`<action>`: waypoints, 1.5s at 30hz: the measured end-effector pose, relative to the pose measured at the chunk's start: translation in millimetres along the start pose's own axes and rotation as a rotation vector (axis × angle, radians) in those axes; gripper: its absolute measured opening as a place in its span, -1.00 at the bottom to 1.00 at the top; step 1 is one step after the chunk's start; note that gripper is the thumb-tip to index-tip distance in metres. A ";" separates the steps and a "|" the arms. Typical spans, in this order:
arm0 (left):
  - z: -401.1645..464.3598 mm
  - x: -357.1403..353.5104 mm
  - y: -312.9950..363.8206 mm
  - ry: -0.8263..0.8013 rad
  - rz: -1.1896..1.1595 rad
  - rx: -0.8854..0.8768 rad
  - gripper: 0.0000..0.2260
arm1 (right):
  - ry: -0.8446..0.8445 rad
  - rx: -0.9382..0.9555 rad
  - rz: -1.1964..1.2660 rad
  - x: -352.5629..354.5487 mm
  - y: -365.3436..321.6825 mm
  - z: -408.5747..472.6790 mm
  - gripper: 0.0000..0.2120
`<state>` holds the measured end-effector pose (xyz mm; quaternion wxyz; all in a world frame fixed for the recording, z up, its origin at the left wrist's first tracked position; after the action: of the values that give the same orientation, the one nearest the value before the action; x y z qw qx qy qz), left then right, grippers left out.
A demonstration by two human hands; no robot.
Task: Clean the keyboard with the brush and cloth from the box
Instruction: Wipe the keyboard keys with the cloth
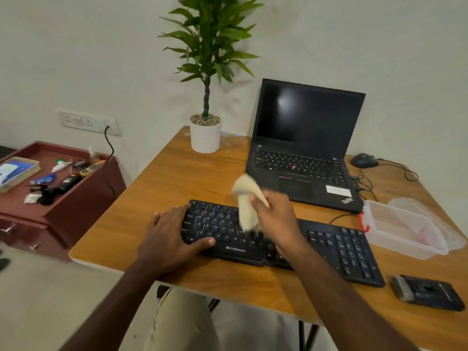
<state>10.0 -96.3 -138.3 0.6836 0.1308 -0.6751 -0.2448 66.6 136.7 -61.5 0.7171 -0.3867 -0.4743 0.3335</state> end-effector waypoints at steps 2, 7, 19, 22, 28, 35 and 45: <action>-1.1 -1.9 3.1 0.015 0.030 0.005 0.05 | 0.153 0.312 -0.207 -14.2 -20.7 18.2 -0.60; -5.4 -4.9 8.9 0.011 0.125 0.006 0.10 | -0.443 0.400 -0.760 -118.0 -6.6 43.7 -0.54; -1.6 -5.7 10.9 0.021 0.157 0.000 0.06 | -0.710 0.214 -0.098 -103.5 11.5 51.8 -0.67; -0.9 -6.9 9.5 0.011 0.157 0.014 0.08 | -0.545 -0.036 0.203 -88.5 27.6 74.3 -0.75; -3.4 -5.8 12.9 0.026 0.165 -0.010 0.04 | -0.319 0.421 -0.237 -91.5 4.6 76.1 -0.50; -2.0 -11.0 15.2 -0.010 0.200 -0.033 -0.03 | -0.775 0.553 -0.502 -104.6 23.5 57.3 -0.47; -1.9 -11.1 14.6 -0.009 0.183 -0.023 -0.02 | -0.903 0.556 -0.598 -22.8 36.7 56.3 -0.41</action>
<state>14.6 -78.6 -140.5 0.7016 0.0598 -0.6843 -0.1896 2.3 148.4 -89.0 0.5816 0.1446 -0.7150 0.3600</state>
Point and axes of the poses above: each hand's wrist, its own z-axis towards the middle knuckle, its own x-axis out of the back of the hand, y = z × x, the point moved 6 cm from there along z, towards the middle knuckle, and after that the axes turned 14 degrees about x, right-handed, at the moved point
